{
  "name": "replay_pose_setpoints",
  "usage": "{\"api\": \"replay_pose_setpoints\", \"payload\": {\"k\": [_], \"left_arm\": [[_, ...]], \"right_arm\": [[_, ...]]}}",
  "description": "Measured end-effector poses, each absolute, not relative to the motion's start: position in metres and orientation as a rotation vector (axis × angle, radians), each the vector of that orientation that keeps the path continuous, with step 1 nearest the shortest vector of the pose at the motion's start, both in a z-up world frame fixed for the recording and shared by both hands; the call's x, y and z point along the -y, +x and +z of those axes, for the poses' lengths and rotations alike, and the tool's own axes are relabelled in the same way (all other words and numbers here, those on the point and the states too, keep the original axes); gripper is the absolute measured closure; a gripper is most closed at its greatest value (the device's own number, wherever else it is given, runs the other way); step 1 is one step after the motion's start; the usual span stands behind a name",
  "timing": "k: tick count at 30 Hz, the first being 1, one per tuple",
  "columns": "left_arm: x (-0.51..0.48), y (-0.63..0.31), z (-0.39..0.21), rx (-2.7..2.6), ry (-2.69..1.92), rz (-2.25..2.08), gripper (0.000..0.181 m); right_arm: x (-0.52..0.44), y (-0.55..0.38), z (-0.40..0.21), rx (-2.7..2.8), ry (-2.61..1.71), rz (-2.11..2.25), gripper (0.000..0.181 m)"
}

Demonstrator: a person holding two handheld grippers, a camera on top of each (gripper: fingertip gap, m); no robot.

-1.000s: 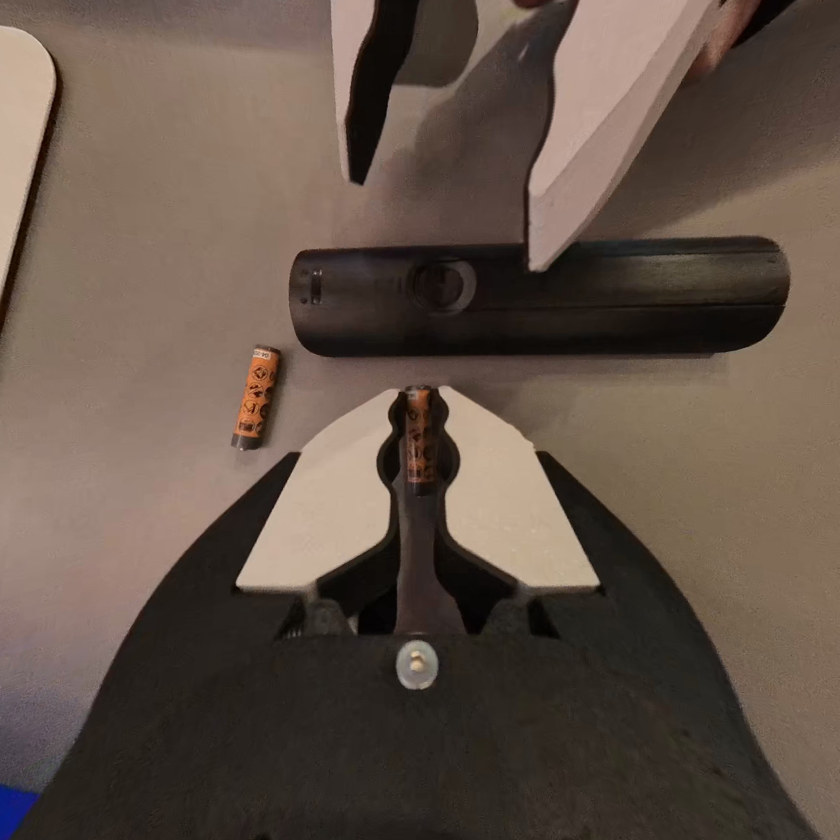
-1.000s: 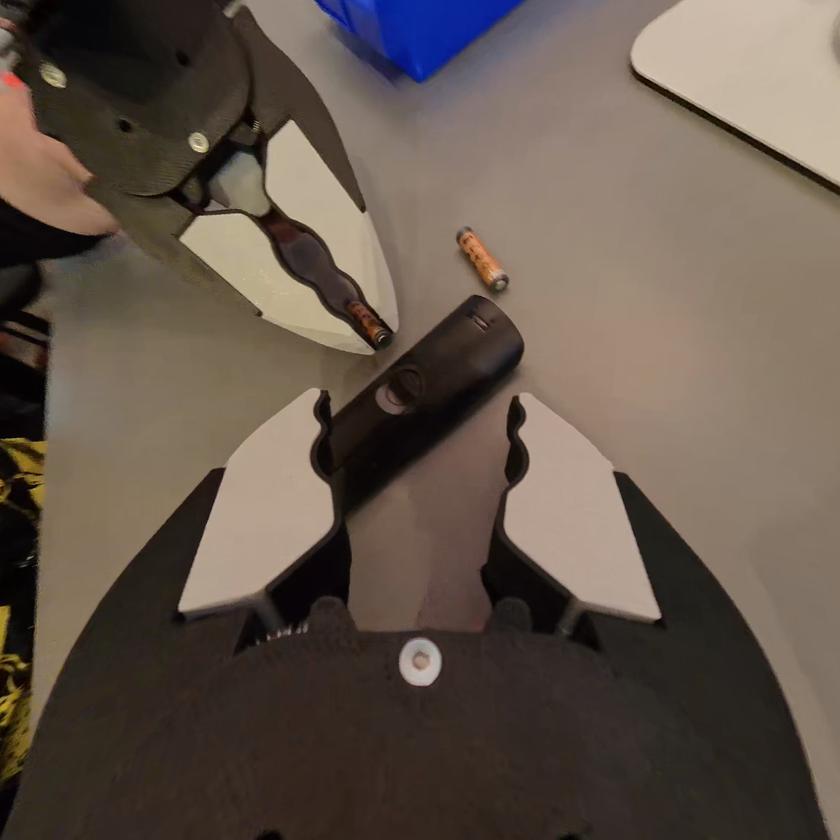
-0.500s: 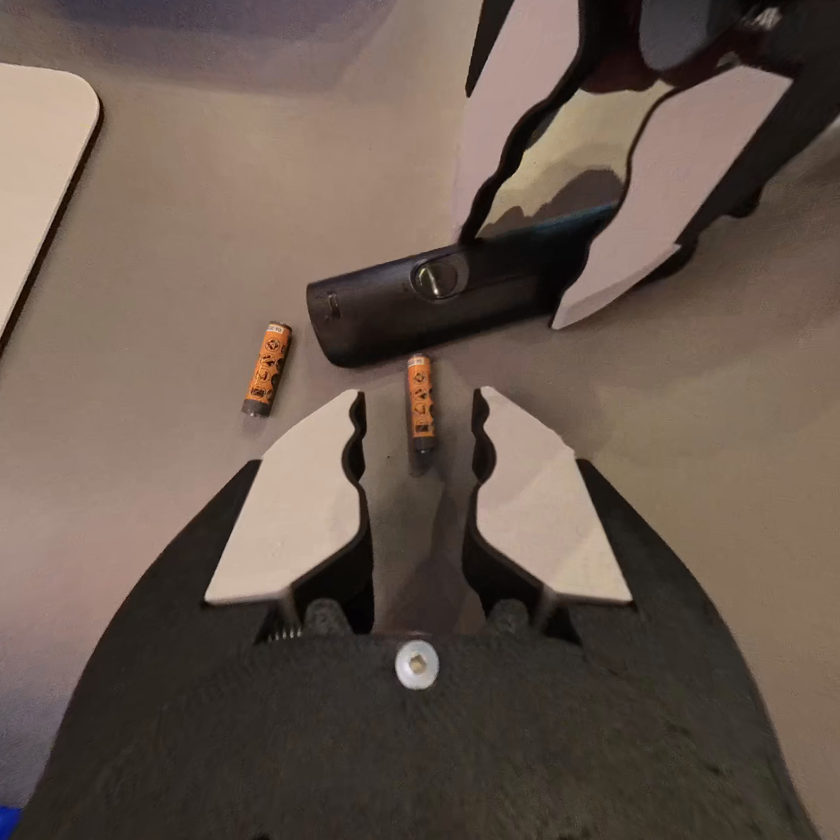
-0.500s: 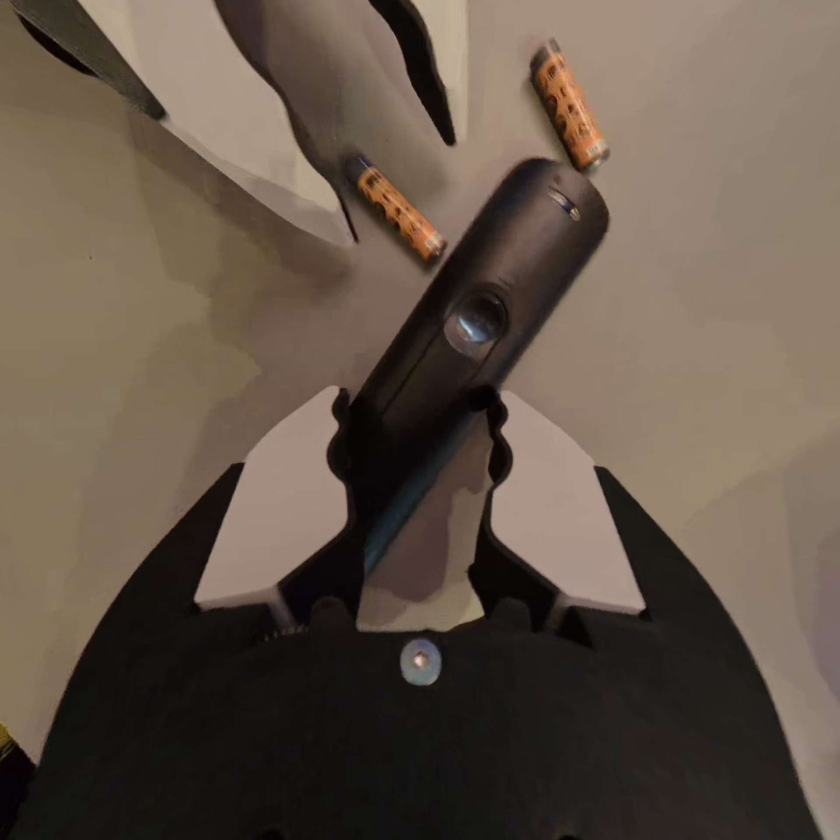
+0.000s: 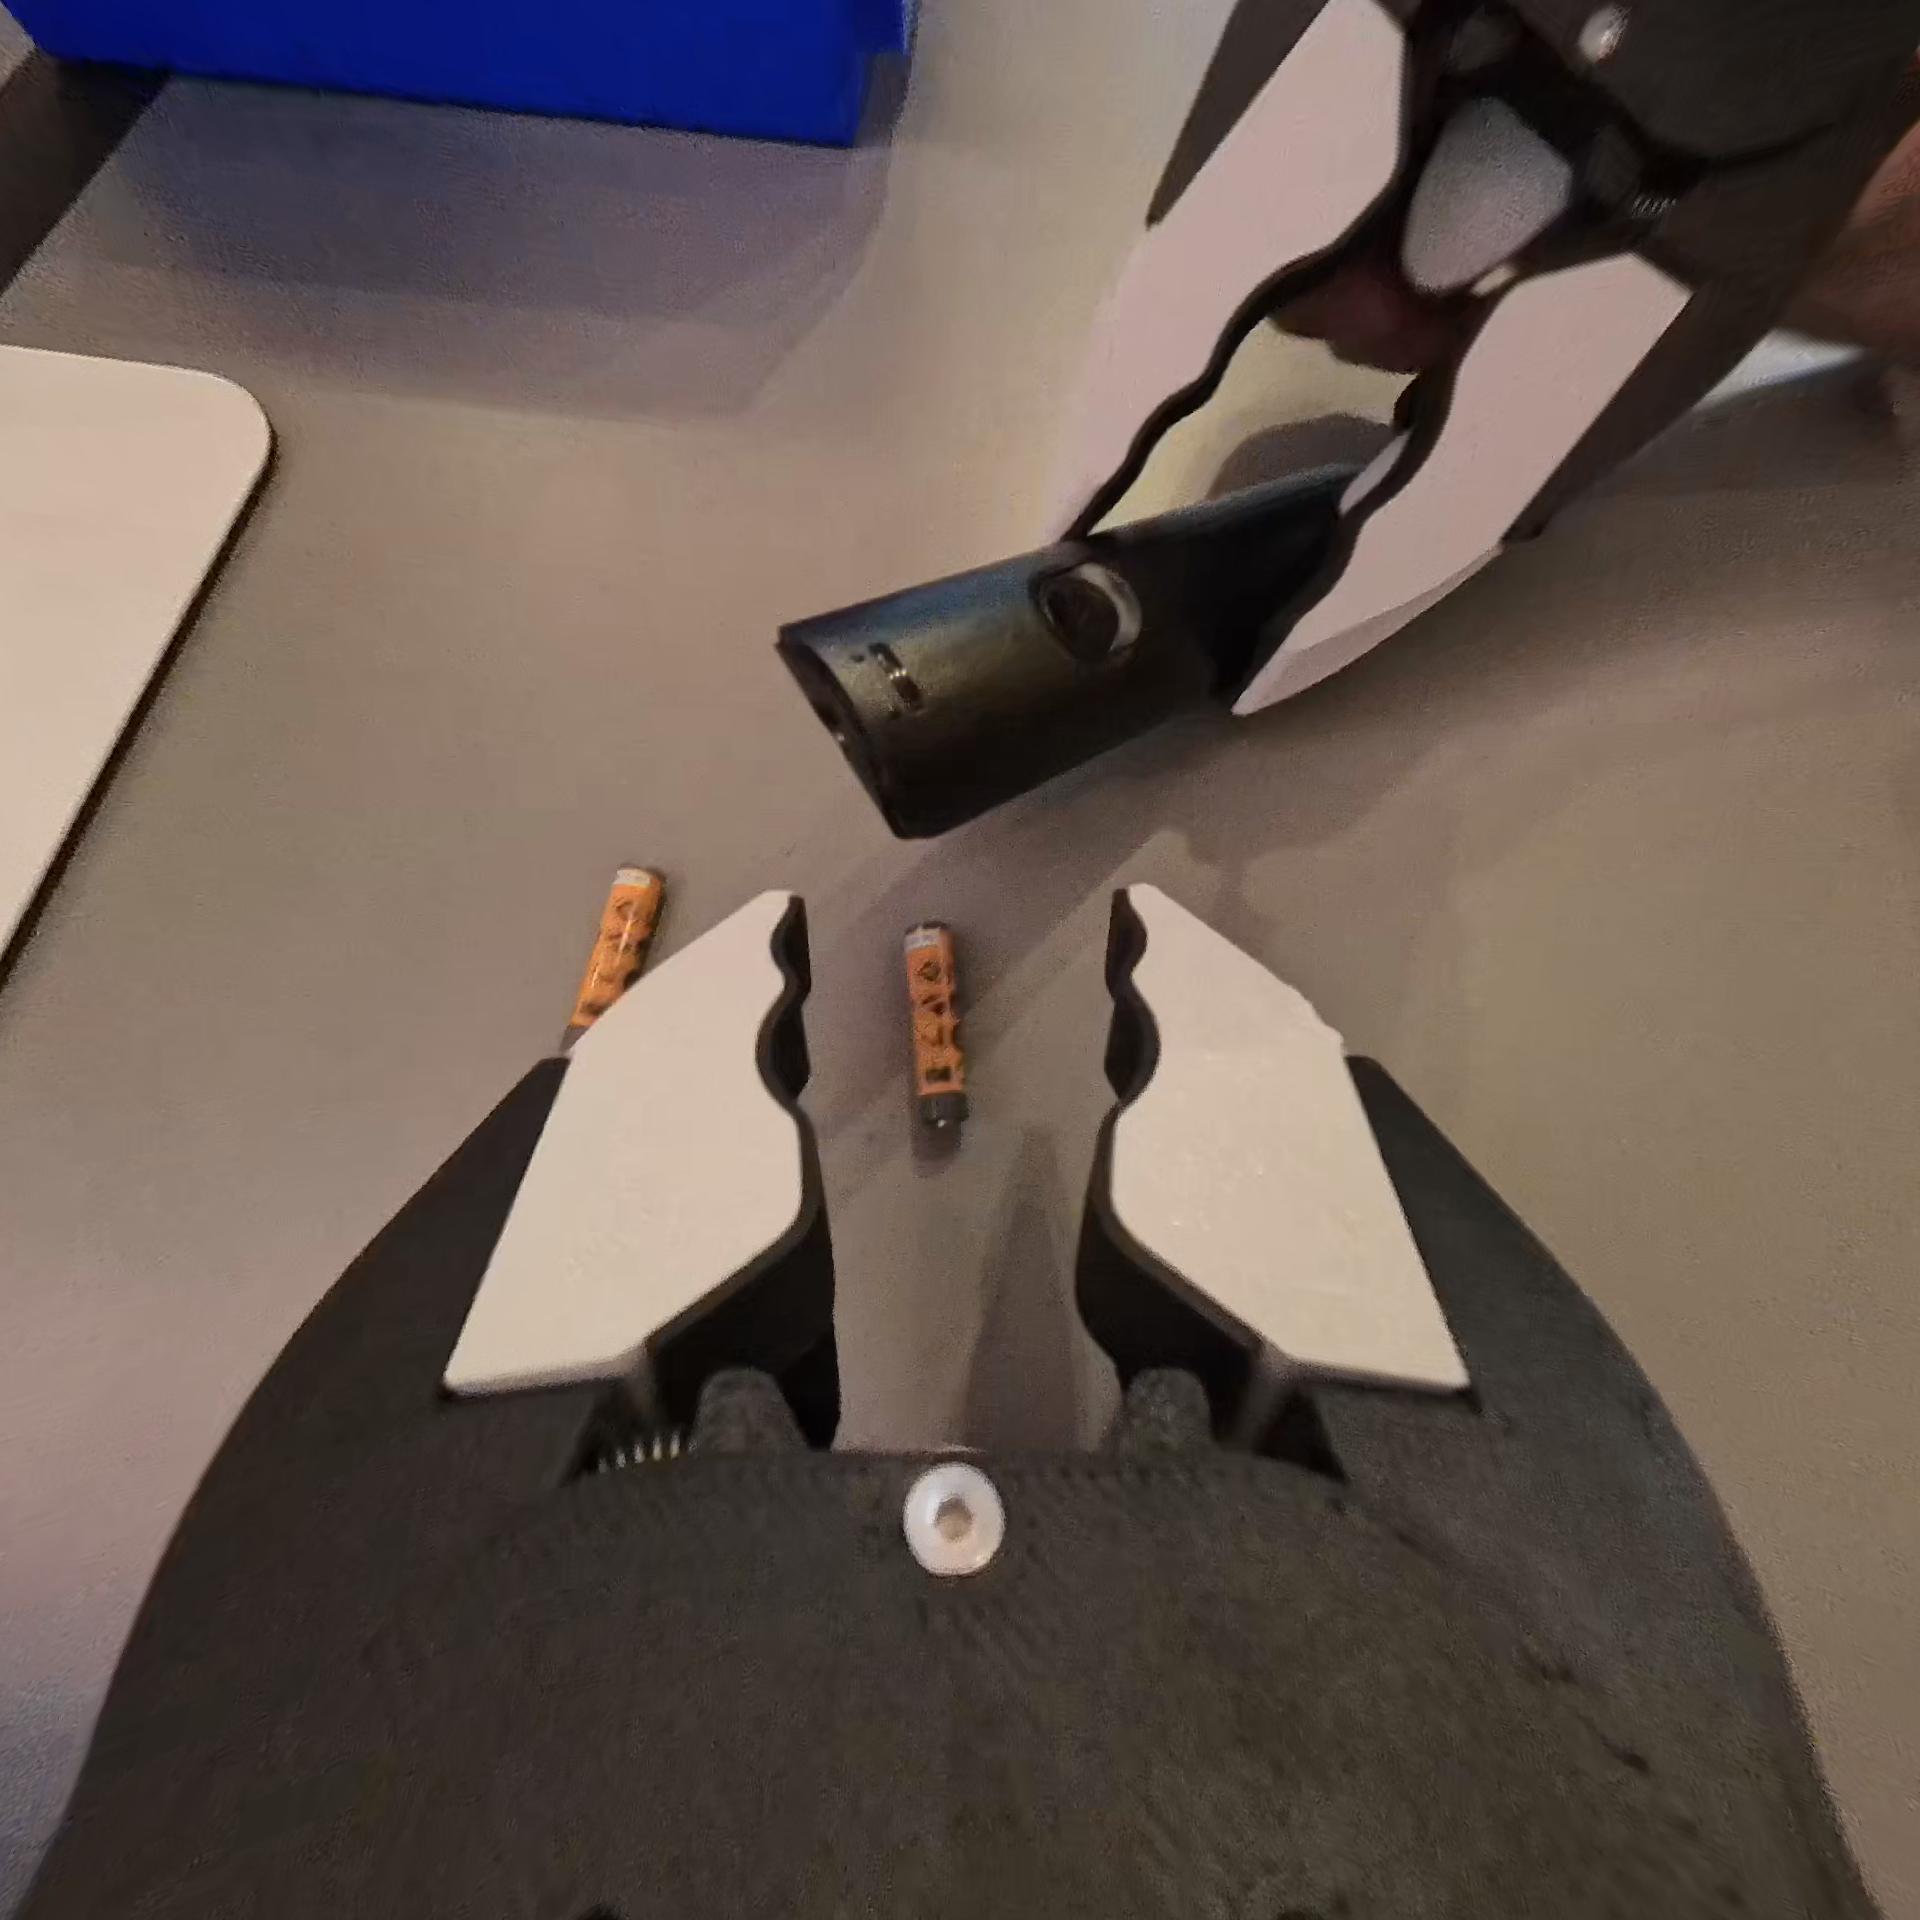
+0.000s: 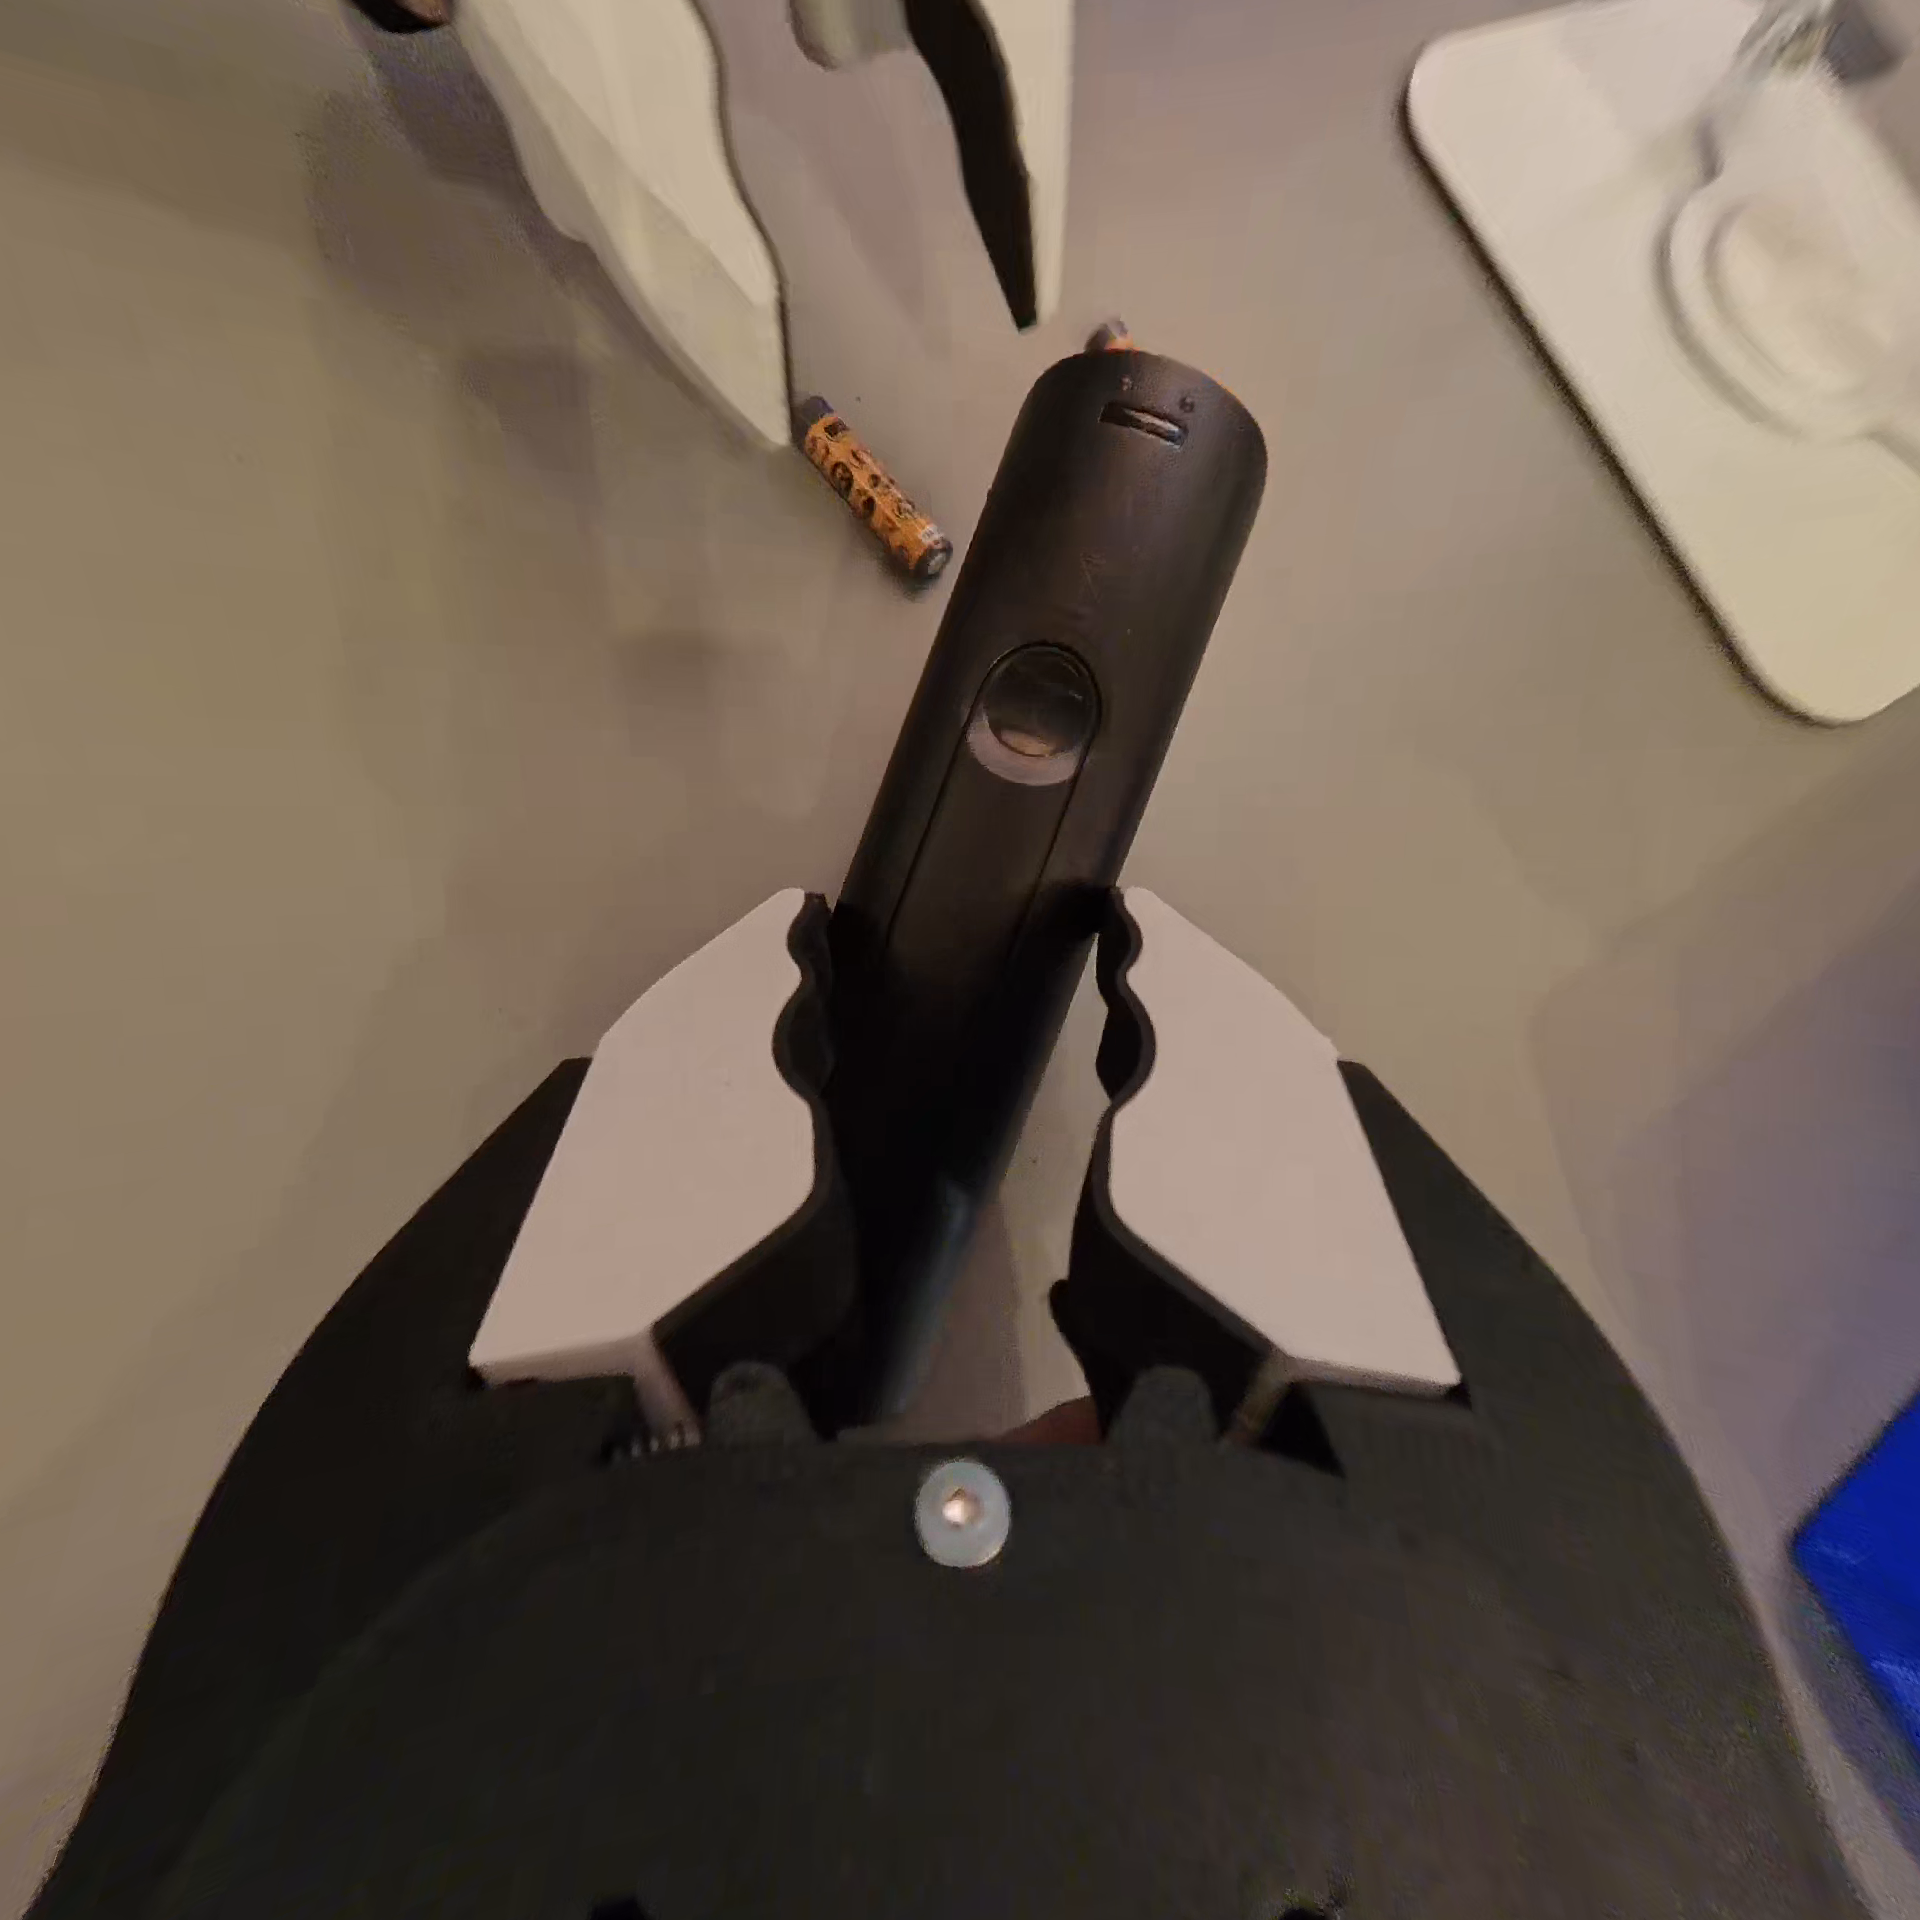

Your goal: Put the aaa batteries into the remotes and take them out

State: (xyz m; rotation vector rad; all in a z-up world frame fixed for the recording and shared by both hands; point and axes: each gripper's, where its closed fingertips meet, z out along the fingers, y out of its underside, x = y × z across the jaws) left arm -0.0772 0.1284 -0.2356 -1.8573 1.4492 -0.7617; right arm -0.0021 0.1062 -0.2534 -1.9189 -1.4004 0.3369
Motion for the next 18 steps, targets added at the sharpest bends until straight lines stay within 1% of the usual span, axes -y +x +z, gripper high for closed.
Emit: {"api": "replay_pose_setpoints", "payload": {"k": [2,4,6,7,9,12,16,17,18], "left_arm": [[-0.126,-0.066,-0.225,-1.399,-1.844,-0.904,0.123],[-0.123,-0.055,-0.218,-1.366,-1.844,-1.020,0.125],[-0.118,-0.045,-0.215,-1.344,-1.857,-1.152,0.132],[-0.117,-0.043,-0.215,-1.352,-1.859,-1.180,0.141],[-0.114,-0.041,-0.206,-1.345,-1.820,-1.300,0.148],[-0.111,-0.036,-0.194,-1.322,-1.780,-1.396,0.153],[-0.110,-0.031,-0.177,-1.359,-1.714,-1.351,0.153],[-0.109,-0.030,-0.175,-1.364,-1.725,-1.351,0.149],[-0.108,-0.027,-0.173,-1.364,-1.728,-1.353,0.139]], "right_arm": [[-0.104,-0.003,-0.249,1.415,-1.845,0.308,0.132],[-0.101,-0.006,-0.244,1.432,-1.762,0.282,0.132],[-0.098,-0.009,-0.241,1.448,-1.715,0.256,0.132],[-0.096,-0.010,-0.240,1.459,-1.693,0.254,0.132],[-0.097,-0.011,-0.235,1.446,-1.656,0.242,0.131],[-0.099,-0.011,-0.229,1.415,-1.641,0.249,0.131],[-0.099,-0.014,-0.219,1.345,-1.627,0.341,0.132],[-0.100,-0.014,-0.217,1.329,-1.631,0.348,0.132],[-0.102,-0.013,-0.216,1.308,-1.637,0.338,0.132]]}}
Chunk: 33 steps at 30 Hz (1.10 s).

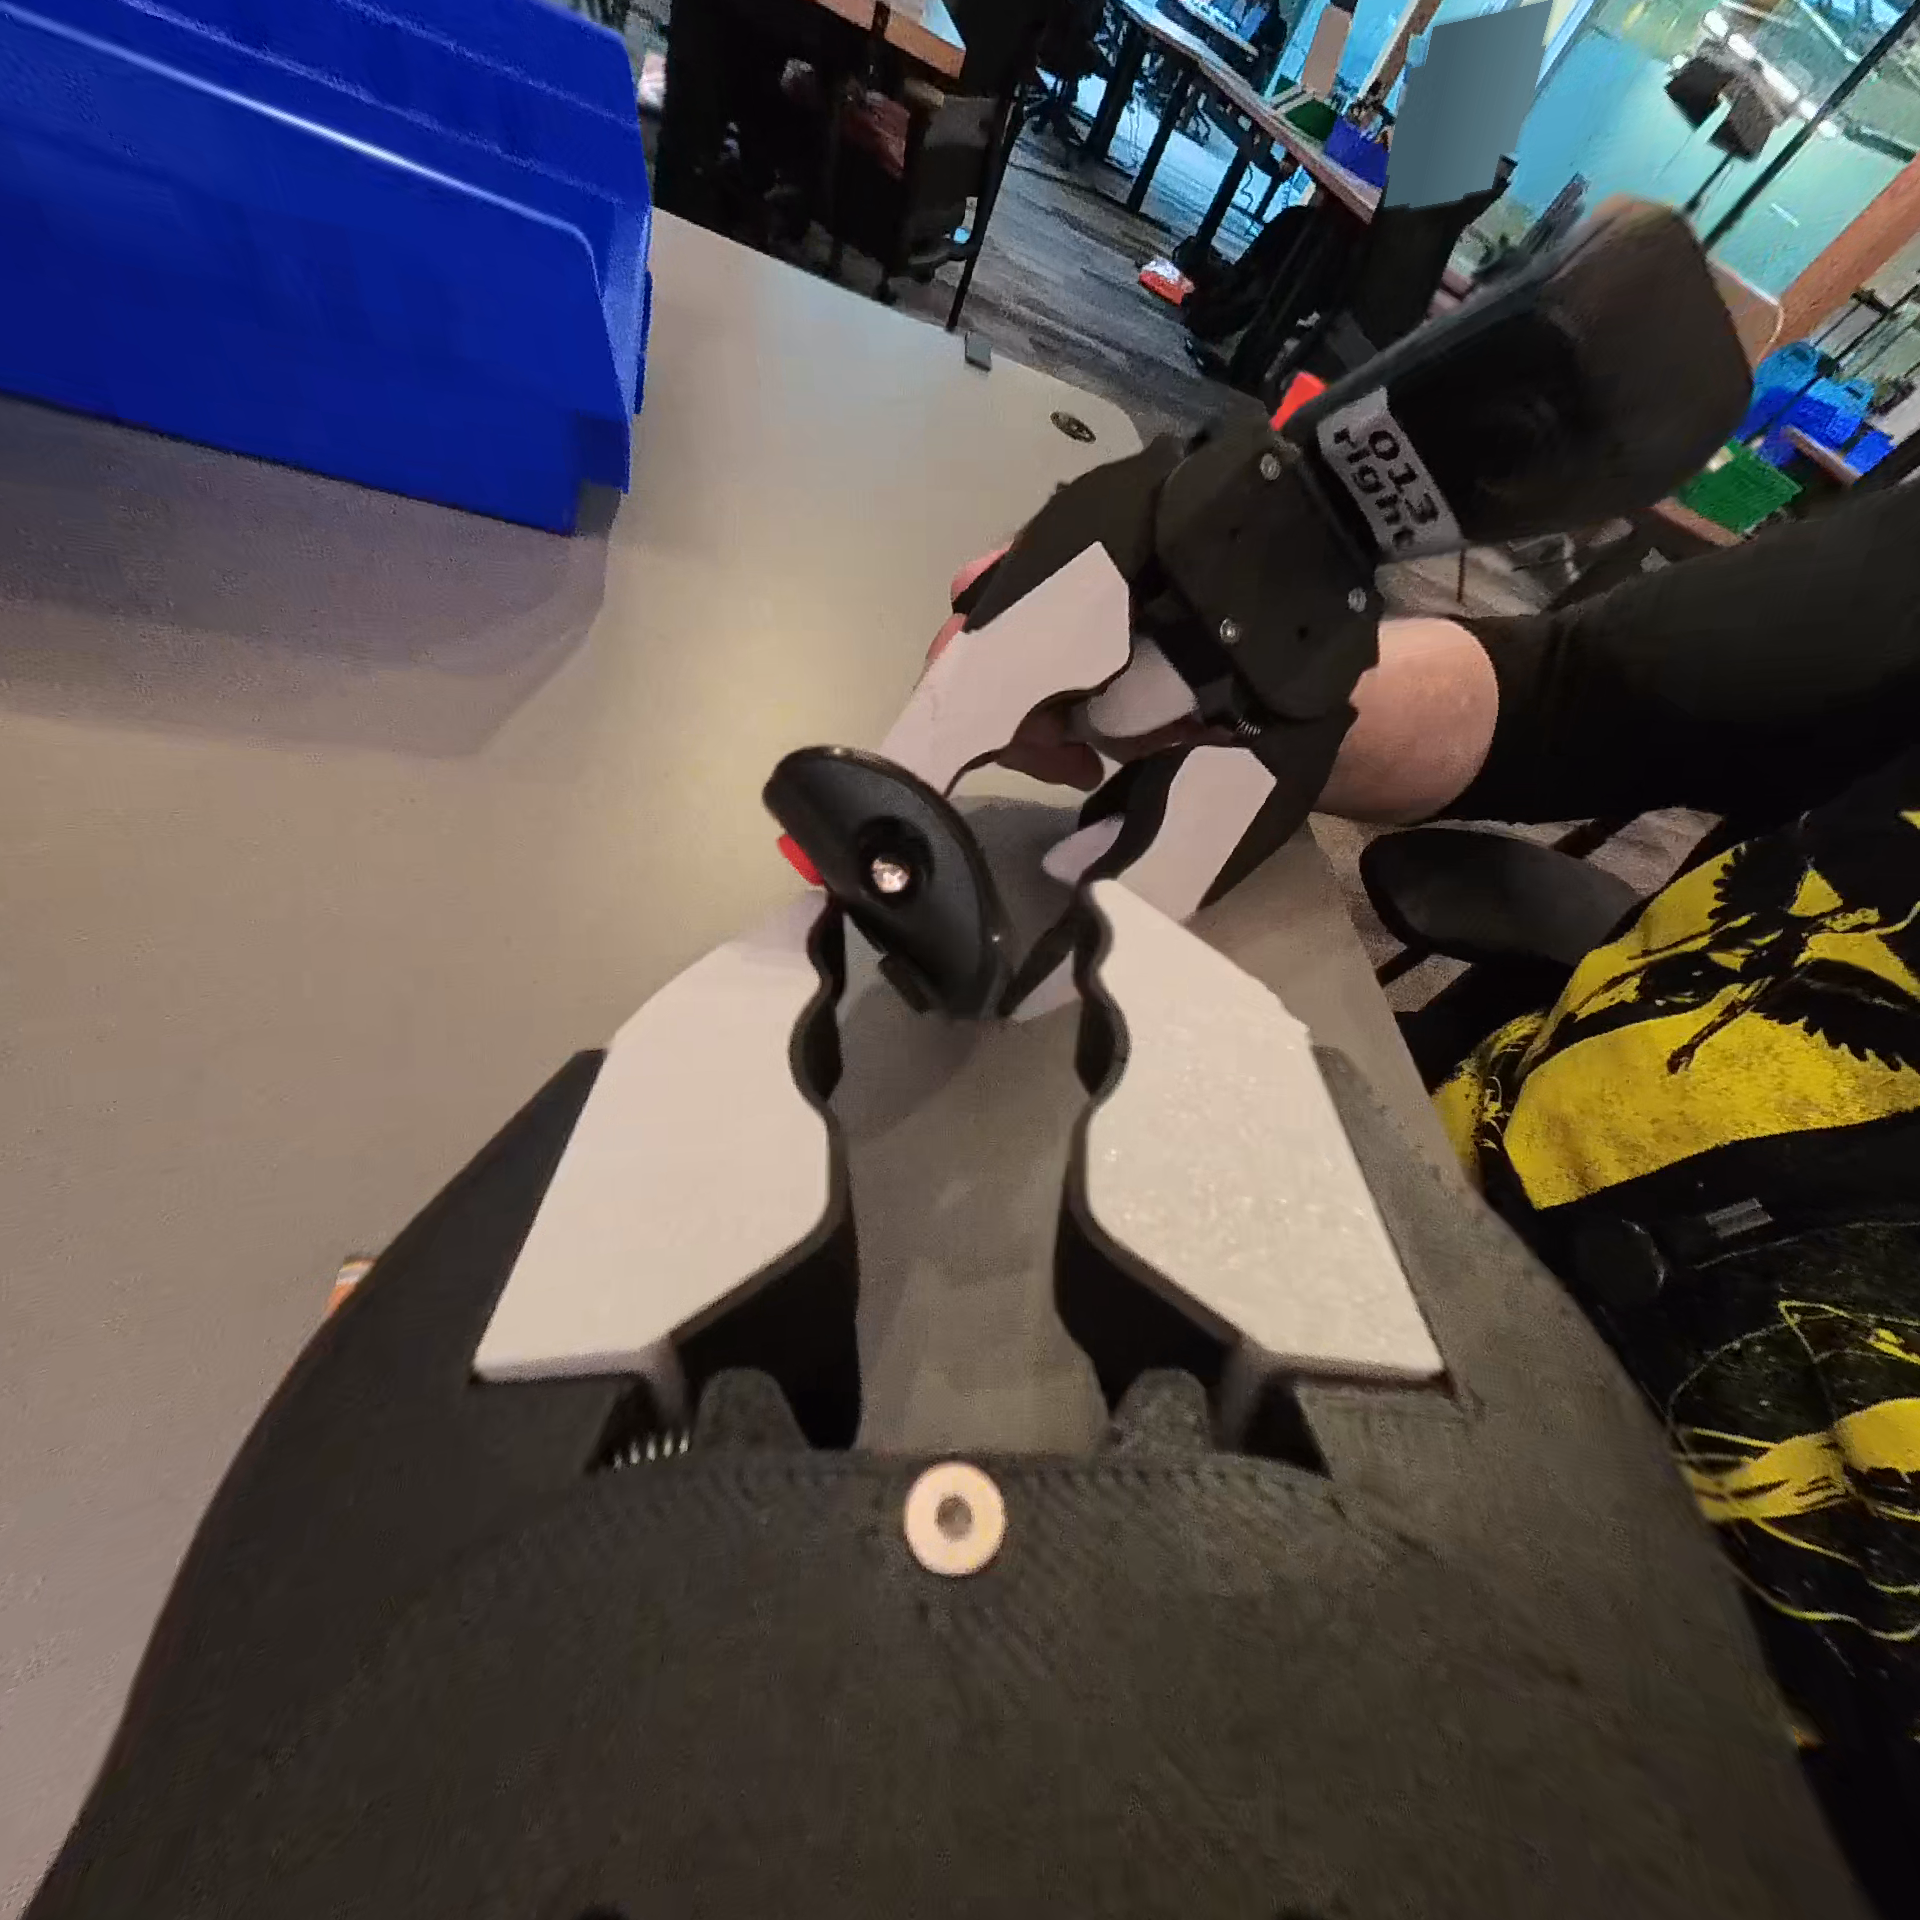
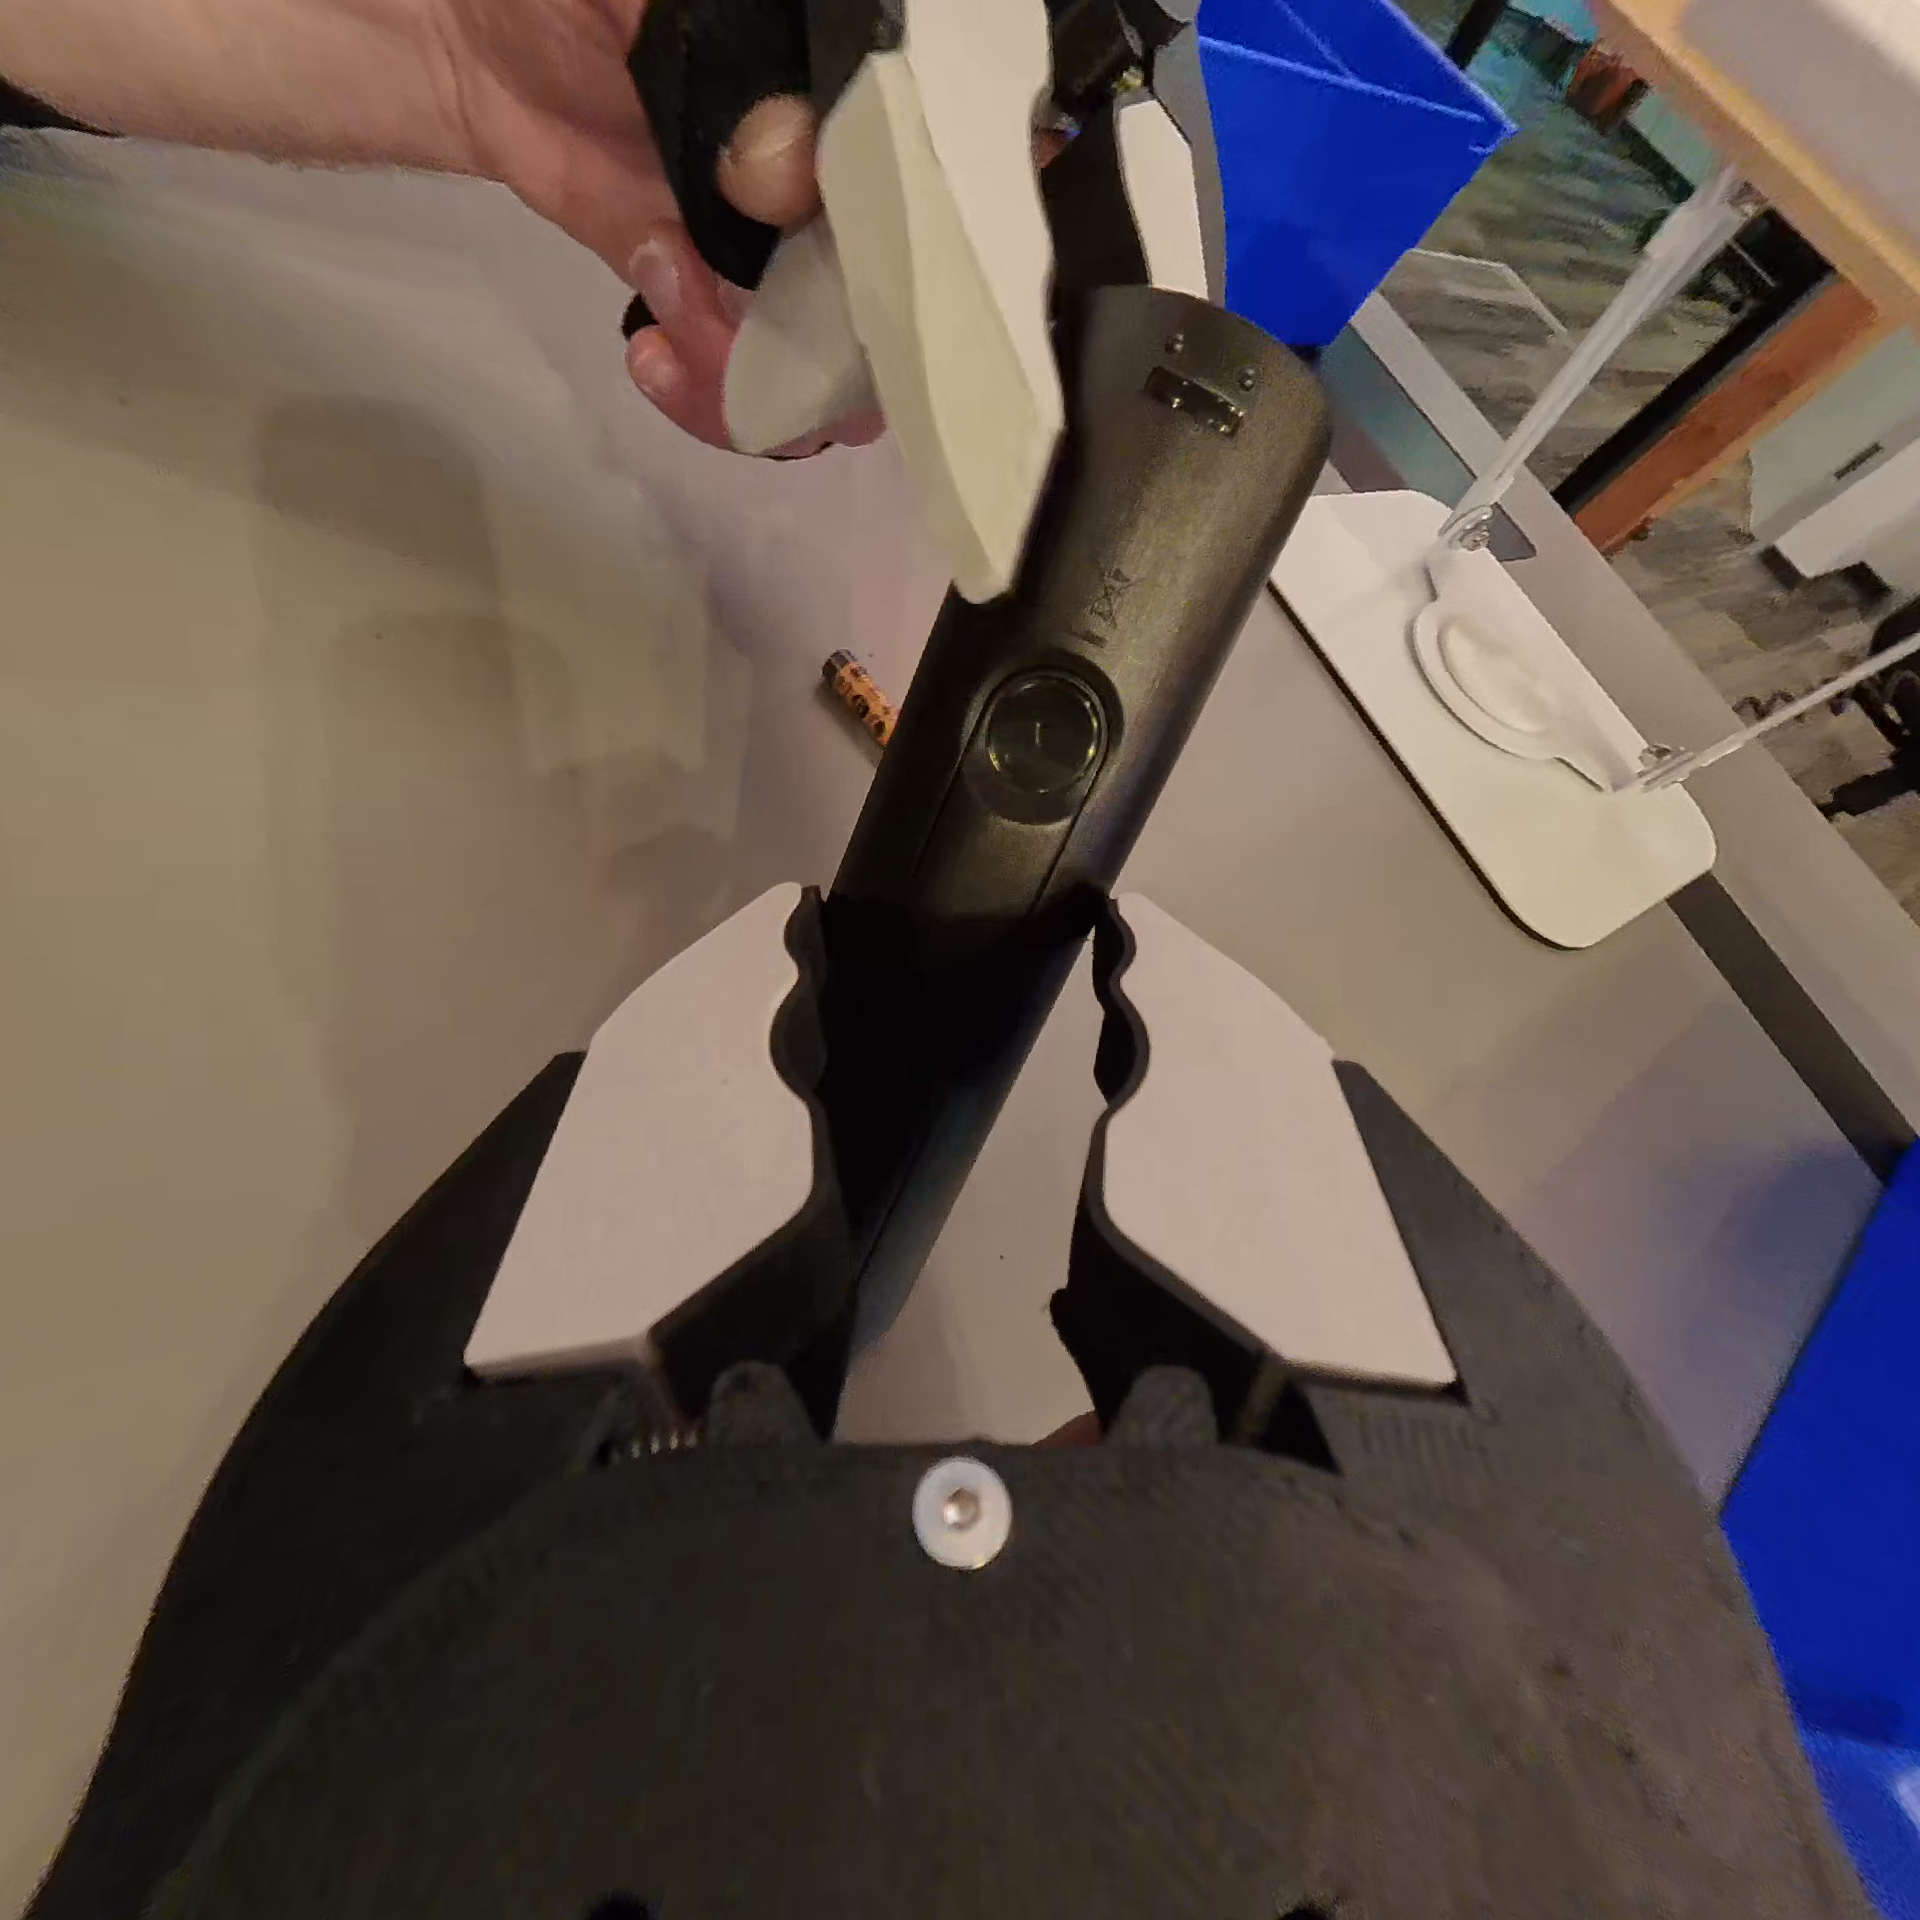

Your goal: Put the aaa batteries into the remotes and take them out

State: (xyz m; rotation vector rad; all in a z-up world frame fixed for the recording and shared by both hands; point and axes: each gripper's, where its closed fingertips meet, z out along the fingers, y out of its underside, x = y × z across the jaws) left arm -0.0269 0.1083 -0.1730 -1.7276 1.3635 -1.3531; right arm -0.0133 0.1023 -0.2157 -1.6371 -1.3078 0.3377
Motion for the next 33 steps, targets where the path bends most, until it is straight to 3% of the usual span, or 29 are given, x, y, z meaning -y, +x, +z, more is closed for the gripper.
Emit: {"api": "replay_pose_setpoints", "payload": {"k": [2,7,15,18,24,27,28,33], "left_arm": [[-0.107,-0.020,-0.170,-1.351,-1.738,-1.369,0.125],[-0.120,-0.009,-0.166,-1.247,-1.758,-1.340,0.151],[-0.126,0.001,-0.159,-1.149,-1.739,-1.414,0.154],[-0.124,0.001,-0.152,-1.179,-1.691,-1.464,0.158],[-0.115,0.010,-0.151,-1.262,-1.640,-1.444,0.158],[-0.112,0.014,-0.149,-1.273,-1.601,-1.417,0.158],[-0.110,0.015,-0.147,-1.285,-1.584,-1.415,0.158],[-0.110,0.015,-0.149,-1.285,-1.561,-1.414,0.157]], "right_arm": [[-0.108,-0.010,-0.214,1.271,-1.640,0.275,0.132],[-0.112,-0.005,-0.209,1.199,-1.632,0.196,0.132],[-0.117,0.002,-0.203,1.134,-1.639,0.149,0.131],[-0.107,-0.008,-0.200,1.071,-1.666,0.459,0.134],[-0.119,-0.001,-0.182,0.807,-1.740,0.938,0.114],[-0.115,-0.007,-0.172,0.759,-1.737,1.248,0.132],[-0.114,-0.008,-0.170,0.758,-1.720,1.306,0.151],[-0.110,-0.007,-0.170,0.766,-1.696,1.436,0.158]]}}
